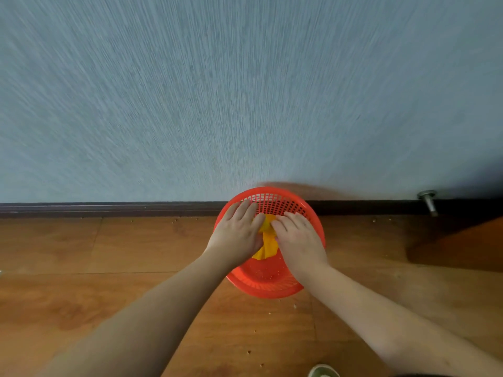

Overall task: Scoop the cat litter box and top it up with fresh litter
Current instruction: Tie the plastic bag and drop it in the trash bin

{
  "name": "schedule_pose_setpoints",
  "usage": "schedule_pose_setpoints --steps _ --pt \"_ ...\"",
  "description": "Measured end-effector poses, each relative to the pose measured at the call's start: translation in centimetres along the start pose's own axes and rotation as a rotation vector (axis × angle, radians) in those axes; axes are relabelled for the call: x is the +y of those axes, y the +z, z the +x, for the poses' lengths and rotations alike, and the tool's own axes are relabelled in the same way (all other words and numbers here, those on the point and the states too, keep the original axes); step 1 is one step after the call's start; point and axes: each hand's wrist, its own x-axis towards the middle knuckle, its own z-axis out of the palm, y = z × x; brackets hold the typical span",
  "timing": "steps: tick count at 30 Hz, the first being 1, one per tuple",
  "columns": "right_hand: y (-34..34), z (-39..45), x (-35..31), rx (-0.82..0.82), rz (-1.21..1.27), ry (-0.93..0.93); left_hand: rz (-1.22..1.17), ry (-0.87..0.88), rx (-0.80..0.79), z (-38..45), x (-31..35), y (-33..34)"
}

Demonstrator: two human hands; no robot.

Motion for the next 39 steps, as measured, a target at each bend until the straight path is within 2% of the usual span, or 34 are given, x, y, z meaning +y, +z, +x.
schedule_pose_setpoints --steps 5,12,17,22,29,33,39 --pt "-0.5 0.2 0.3 -0.009 -0.037 0.012 -0.023 0.007 0.001 0.5 -0.7 -0.9" --pt "-2.5 -0.4 0.6 -0.056 -0.058 0.108 -0.086 -0.101 0.067 -0.1 -1.1 -2.1" --pt "-6.8 -1.4 -0.3 -0.149 -0.075 0.13 -0.131 -0.16 0.033 -2.2 -1.6 -6.6" --pt "-14.9 -1.6 -2.5 -0.238 -0.036 0.151 -0.185 -0.195 -0.049 -5.3 -2.3 -13.9" --pt "-28.1 -1.3 -6.3 -0.323 0.015 0.166 -0.308 -0.246 -0.177 -9.3 -1.2 -27.4" --pt "-36.4 -0.8 -8.2 -0.373 0.03 0.181 -0.35 -0.287 -0.184 -11.2 -1.9 -36.5" --pt "-49.1 0.1 -11.4 -0.337 0.045 0.197 -0.336 -0.283 -0.178 -14.1 -2.7 -49.9"
